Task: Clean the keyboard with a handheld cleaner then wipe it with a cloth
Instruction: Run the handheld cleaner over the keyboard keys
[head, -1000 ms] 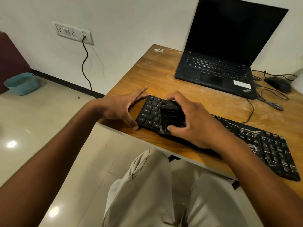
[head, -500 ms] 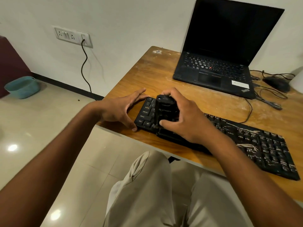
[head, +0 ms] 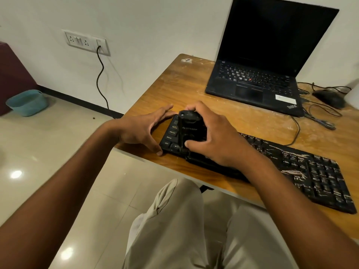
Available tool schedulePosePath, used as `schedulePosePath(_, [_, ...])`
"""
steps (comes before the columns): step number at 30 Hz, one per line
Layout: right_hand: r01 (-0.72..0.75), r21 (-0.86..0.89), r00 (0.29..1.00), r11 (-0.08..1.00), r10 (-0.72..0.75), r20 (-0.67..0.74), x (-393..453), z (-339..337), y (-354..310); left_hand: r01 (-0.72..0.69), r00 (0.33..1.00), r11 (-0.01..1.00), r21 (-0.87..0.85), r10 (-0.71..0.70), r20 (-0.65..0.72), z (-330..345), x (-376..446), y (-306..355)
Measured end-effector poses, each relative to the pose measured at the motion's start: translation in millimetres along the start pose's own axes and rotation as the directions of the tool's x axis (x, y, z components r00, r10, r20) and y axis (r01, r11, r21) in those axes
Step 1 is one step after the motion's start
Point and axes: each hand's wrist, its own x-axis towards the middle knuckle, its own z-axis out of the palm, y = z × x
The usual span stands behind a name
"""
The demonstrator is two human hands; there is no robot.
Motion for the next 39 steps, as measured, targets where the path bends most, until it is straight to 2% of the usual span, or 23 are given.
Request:
schedulePosePath(6, [-0.132, -0.143, 0.981, 0.981, 0.15, 0.126, -24, -38, 7, -0.001, 1.0, 1.0, 0.015, 0.001, 0.001, -1, 2, -1])
schedulePosePath(12, [-0.059, -0.022, 0.997, 0.998, 0.057, -0.05, -9, -30, -1, -0.004, 1.0, 1.0, 0.022, 0.004, 0.0, 0, 1, -1])
schedulePosePath(16, [0.008, -0.026, 1.0, 1.0, -0.008, 0.004, -1, -3, -1, -0.004, 1.0, 1.0, 0.0, 0.004, -0.002, 0, 0, -1])
schedulePosePath(23, [-0.157, -0.155, 0.981, 0.975, 0.172, 0.089, -27, -38, 9, -0.007, 1.0, 1.0, 0.016, 0.007, -0.003, 1, 2, -2])
schedulePosePath(29, [-0.09, -0.038, 0.995, 0.995, 0.088, -0.052, -15, -24, -3, -0.012, 1.0, 1.0, 0.003, 0.012, 0.004, 0, 2, -3])
schedulePosePath(32, [-0.074, -0.02, 0.997, 0.997, 0.074, -0.02, -13, -11, 0, -0.01, 1.0, 1.0, 0.007, 0.01, 0.0, 0, 1, -3])
schedulePosePath(36, [-0.14, -0.065, 0.989, 0.988, 0.142, 0.028, -28, -31, 10, -0.005, 1.0, 1.0, 0.014, 0.005, -0.005, 0, 2, -3])
schedulePosePath(39, [-0.16, -0.017, 0.987, 0.987, 0.159, -0.035, -41, -50, 20, -0.005, 1.0, 1.0, 0.026, 0.005, -0.009, 0, 3, -3])
